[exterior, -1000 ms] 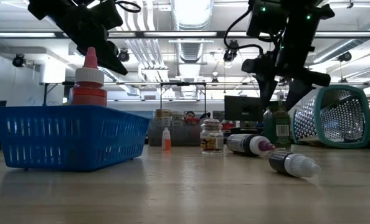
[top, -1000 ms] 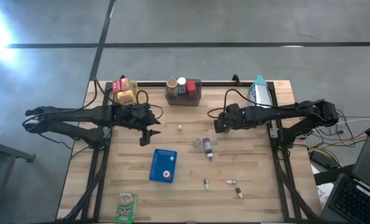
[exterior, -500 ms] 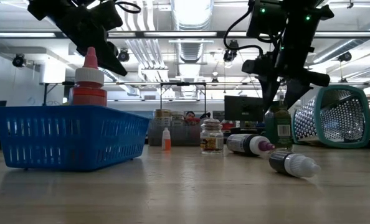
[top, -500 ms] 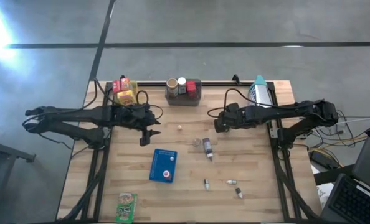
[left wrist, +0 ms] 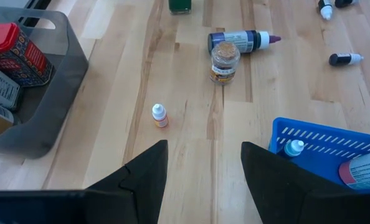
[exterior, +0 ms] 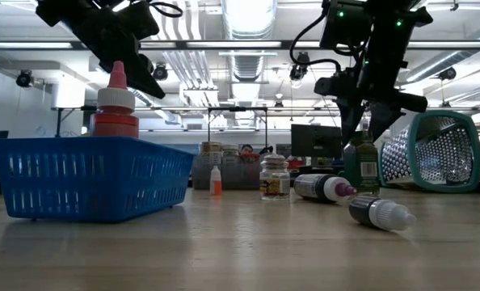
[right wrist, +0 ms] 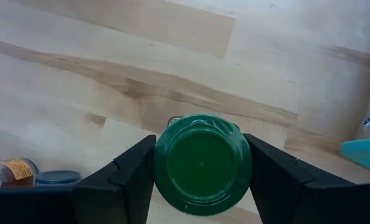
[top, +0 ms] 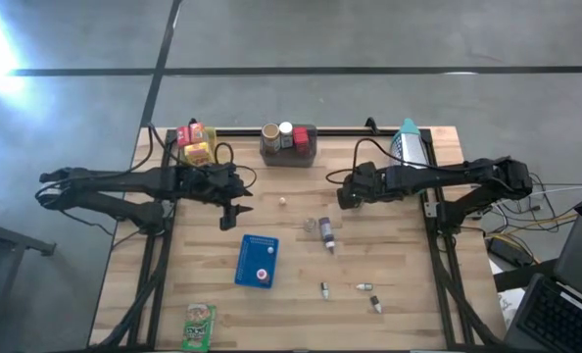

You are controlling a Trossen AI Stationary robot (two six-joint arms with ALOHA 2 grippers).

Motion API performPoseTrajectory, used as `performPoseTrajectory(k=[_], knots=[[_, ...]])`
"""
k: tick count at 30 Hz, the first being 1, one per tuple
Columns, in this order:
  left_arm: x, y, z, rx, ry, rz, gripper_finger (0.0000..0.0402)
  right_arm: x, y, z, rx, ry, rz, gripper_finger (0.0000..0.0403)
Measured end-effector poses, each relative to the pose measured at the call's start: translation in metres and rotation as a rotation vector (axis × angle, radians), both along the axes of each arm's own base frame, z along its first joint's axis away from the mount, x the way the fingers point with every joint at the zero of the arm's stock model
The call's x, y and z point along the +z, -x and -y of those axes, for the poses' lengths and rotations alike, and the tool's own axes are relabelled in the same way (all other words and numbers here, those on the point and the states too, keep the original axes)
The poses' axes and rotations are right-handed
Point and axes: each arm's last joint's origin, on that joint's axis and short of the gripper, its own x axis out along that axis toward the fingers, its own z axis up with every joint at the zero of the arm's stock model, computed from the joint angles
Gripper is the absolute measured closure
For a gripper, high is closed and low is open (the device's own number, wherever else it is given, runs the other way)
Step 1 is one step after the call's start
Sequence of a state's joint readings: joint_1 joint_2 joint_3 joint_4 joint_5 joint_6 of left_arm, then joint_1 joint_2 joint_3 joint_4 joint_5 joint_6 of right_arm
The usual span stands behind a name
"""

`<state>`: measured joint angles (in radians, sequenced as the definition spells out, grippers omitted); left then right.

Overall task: Pick & Place Kitchen Items
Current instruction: Put the green spice bottle into the black bin

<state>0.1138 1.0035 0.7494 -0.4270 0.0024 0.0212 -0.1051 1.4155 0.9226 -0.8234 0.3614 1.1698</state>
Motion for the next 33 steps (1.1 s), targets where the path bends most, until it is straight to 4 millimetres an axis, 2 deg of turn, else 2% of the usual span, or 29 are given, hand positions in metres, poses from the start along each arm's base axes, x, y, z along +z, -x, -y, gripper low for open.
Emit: performPoseTrajectory(k=[7, 13, 21, 28, 33], knots=[[0.0, 0.0, 0.0, 0.002, 0.003, 0.001, 0.0193, 0.003, -0.001, 0.001, 0.035, 0.008, -0.009, 0.0196], [0.0, 0.0, 0.0, 0.002, 0.003, 0.0, 0.0193, 0.022, -0.011, 0.004, 0.101, 0.038, 0.029, 0.02], [0.0, 0.0, 0.0, 0.004, 0.006, 0.001, 0.0193, 0.066, -0.028, 0.014, 0.205, 0.119, 0.138, 0.0196], [0.0, 0.0, 0.0, 0.004, 0.006, 0.001, 0.0193, 0.109, -0.043, 0.032, 0.285, 0.205, 0.254, 0.02], [0.001, 0.0, 0.0, 0.004, 0.005, 0.008, 0.0193, 0.119, -0.064, 0.051, 0.356, 0.207, 0.25, 0.0196]])
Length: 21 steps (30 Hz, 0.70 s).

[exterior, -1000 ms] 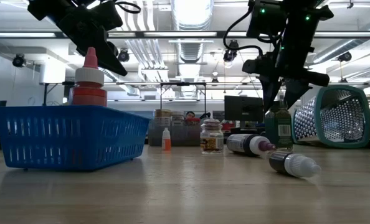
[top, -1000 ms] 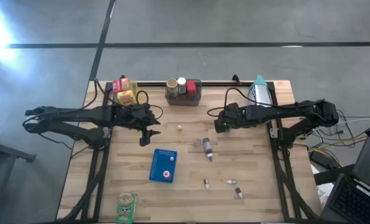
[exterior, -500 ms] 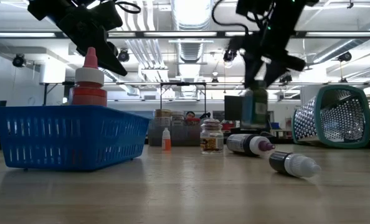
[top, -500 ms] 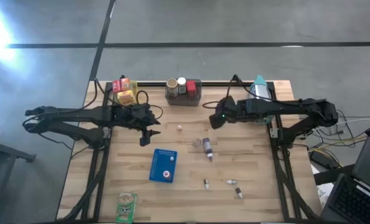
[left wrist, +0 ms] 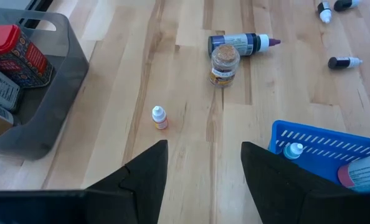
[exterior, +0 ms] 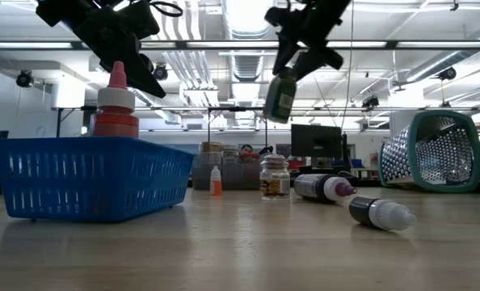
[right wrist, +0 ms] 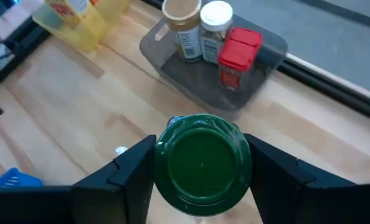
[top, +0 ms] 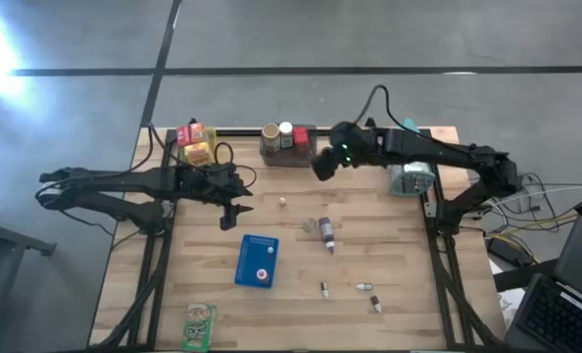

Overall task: Pick & Place Kitchen Items
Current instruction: Put the green spice bottle into the black bin

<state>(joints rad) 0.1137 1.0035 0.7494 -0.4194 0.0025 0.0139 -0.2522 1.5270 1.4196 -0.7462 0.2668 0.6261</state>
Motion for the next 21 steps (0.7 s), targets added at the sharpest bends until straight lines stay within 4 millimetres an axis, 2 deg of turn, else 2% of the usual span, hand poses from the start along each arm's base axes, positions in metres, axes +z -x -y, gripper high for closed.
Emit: performPoseTrajectory(k=[7, 13, 21], knots=[[0.0, 0.0, 0.0, 0.0, 0.0, -0.001, 0.0193, -0.002, -0.036, 0.033, 0.002, 0.034, -0.031, 0.02], [0.0, 0.0, 0.0, -0.001, 0.0, 0.0, 0.0193, -0.019, -0.062, 0.06, -0.006, -0.021, -0.051, 0.0196], [0.0, 0.0, 0.0, -0.001, 0.0, -0.001, 0.0193, -0.04, -0.096, 0.08, 0.036, -0.009, -0.089, 0.0195]])
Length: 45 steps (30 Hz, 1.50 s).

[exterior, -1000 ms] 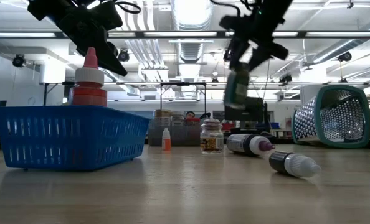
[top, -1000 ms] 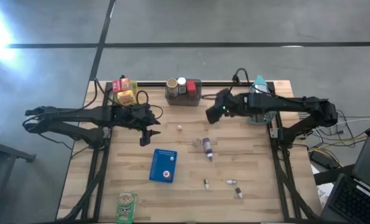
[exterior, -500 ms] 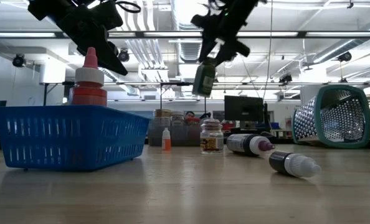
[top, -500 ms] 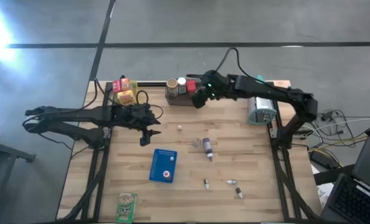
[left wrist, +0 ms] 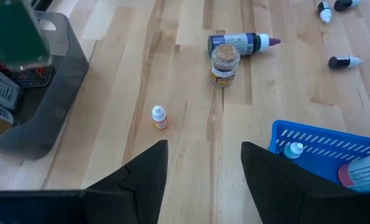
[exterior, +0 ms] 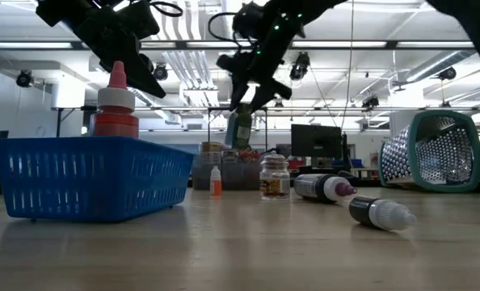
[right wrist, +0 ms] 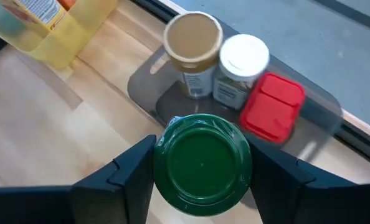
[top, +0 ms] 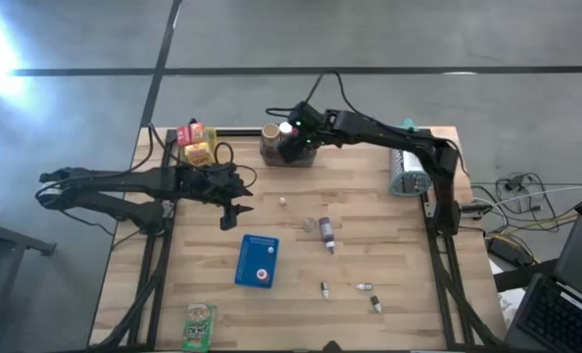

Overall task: Pick & Place Kitchen Items
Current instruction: Put the green spice bottle into the black bin

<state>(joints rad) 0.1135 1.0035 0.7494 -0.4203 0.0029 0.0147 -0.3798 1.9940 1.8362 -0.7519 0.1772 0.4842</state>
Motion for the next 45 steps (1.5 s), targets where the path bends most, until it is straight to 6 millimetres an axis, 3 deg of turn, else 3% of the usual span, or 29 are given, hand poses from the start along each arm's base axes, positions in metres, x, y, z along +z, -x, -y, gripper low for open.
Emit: performPoseTrajectory(k=[13, 24, 35, 45], knots=[[-0.002, 0.002, 0.0, 0.0, 0.003, -0.029, 0.0193, -0.027, -0.033, 0.025, -0.004, -0.008, -0.06, 0.0193], [-0.002, 0.002, 0.0, 0.0, 0.004, -0.031, 0.0193, -0.056, -0.035, 0.044, -0.038, -0.035, -0.113, 0.0194], [-0.003, 0.002, 0.0, 0.0, 0.004, -0.032, 0.0193, -0.071, -0.037, 0.053, -0.049, -0.041, -0.122, 0.0195], [-0.003, 0.002, 0.0, 0.0, 0.004, -0.032, 0.0193, -0.068, -0.038, 0.054, -0.028, -0.021, -0.116, 0.012]])
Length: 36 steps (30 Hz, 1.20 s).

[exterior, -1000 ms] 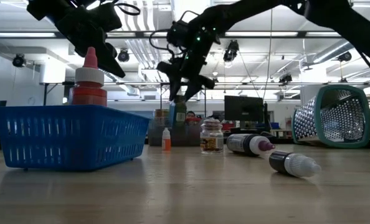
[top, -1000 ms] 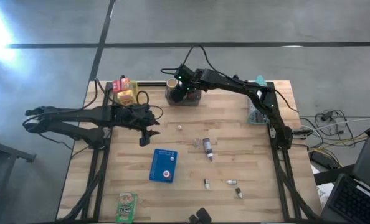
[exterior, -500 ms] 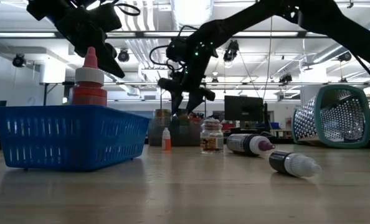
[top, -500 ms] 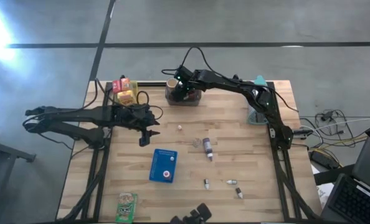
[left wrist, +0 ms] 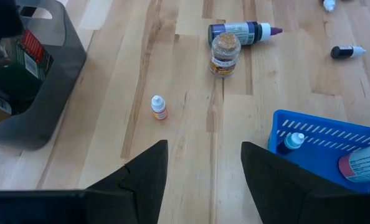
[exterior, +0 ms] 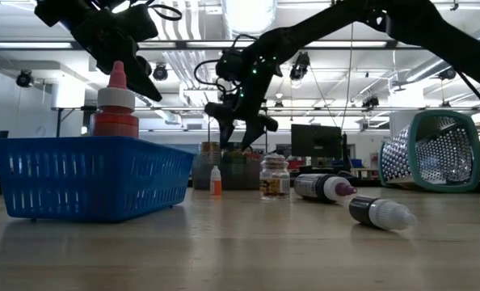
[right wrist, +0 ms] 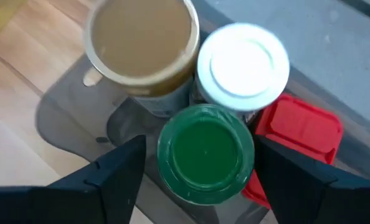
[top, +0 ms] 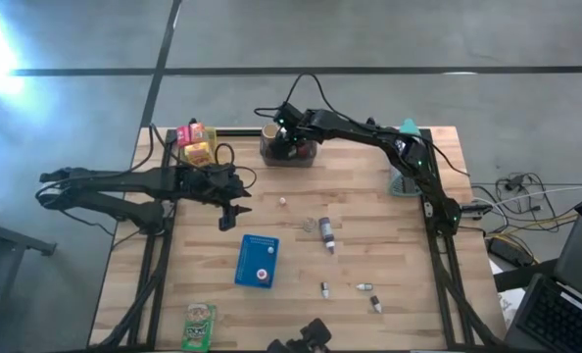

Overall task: Pick & Place Kitchen Items
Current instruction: Put the green spice bottle into the black bin, then put the yellow food coloring bottle into the blue bin

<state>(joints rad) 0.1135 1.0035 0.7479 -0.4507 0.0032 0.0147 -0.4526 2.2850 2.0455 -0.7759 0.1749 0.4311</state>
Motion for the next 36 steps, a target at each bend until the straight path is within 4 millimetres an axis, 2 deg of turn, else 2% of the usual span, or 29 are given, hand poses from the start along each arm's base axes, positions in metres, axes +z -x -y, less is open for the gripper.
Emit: performPoseTrajectory(k=[6, 10, 13, 20, 25, 32, 36], knots=[[0.0, 0.0, 0.0, 0.0, 0.0, 0.0, 0.0193, 0.02, 0.001, -0.002, 0.027, 0.027, 0.017, 0.0104], [-0.001, 0.001, 0.0, 0.0, 0.002, -0.018, 0.0193, 0.04, 0.007, -0.011, 0.064, 0.034, -0.019, 0.0118], [-0.003, 0.003, 0.0, 0.0, 0.004, -0.039, 0.0193, 0.06, 0.013, -0.027, 0.139, 0.054, -0.057, 0.0137], [-0.007, 0.006, 0.001, -0.003, 0.015, -0.098, 0.0193, 0.097, 0.034, -0.097, 0.33, 0.047, -0.22, 0.019], [-0.008, 0.008, 0.001, -0.019, 0.013, -0.116, 0.0194, 0.117, 0.054, -0.152, 0.377, 0.07, -0.335, 0.0228], [-0.002, 0.014, 0.004, -0.048, -0.014, -0.085, 0.0207, 0.147, 0.091, -0.223, 0.368, 0.074, -0.265, 0.0284], [0.004, 0.02, 0.004, -0.054, -0.024, -0.051, 0.0216, 0.156, 0.114, -0.259, 0.321, 0.078, -0.197, 0.0313]])
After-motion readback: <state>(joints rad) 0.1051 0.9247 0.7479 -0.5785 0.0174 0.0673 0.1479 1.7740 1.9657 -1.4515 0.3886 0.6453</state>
